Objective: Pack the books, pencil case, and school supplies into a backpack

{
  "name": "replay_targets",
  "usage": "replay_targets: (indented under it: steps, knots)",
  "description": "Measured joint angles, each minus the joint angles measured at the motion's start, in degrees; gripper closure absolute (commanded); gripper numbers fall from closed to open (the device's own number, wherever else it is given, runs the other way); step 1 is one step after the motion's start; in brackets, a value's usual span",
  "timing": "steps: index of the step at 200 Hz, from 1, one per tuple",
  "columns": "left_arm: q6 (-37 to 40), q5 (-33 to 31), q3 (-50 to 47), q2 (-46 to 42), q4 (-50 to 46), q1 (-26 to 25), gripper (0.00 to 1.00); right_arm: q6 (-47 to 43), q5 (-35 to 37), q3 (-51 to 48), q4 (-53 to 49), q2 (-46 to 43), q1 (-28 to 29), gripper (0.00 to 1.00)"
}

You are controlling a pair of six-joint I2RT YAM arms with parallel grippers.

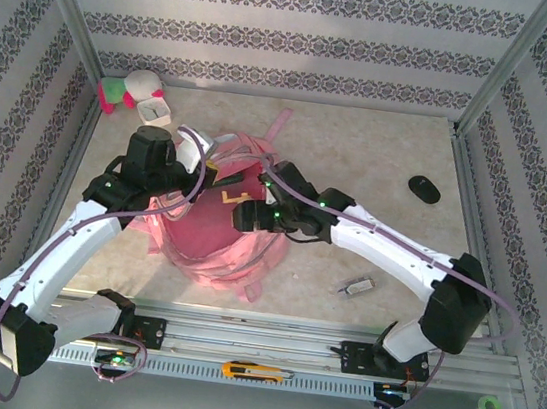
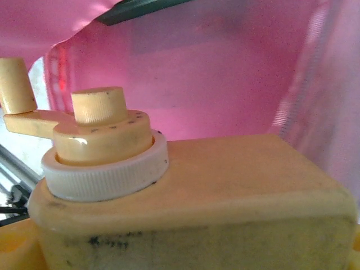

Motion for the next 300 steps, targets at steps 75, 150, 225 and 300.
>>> replay_targets:
  steps: [75, 150, 225, 300]
  knots:
    - [-0.5, 0.0, 1.99, 0.52, -0.59, 0.0, 0.99, 3.93, -3.19, -0.02, 10.36, 10.08, 0.02, 0.15]
    - [-0.52, -0.02, 2.19, 0.74, -0.66, 0.0, 0.99, 2.62, 3.41, 1.53, 10.86, 15.54, 1.42, 0.03]
    - [-0.7, 0.0, 2.21, 0.74, -0.66, 0.0, 1.0, 5.09, 4.33, -1.25, 15.56, 12.98, 1.55, 0.07]
    - [-0.74, 0.0, 2.19, 0.74, -0.63, 0.0, 1.0, 16.5, 7.76, -13.07, 15.56, -4.52, 9.44, 0.49]
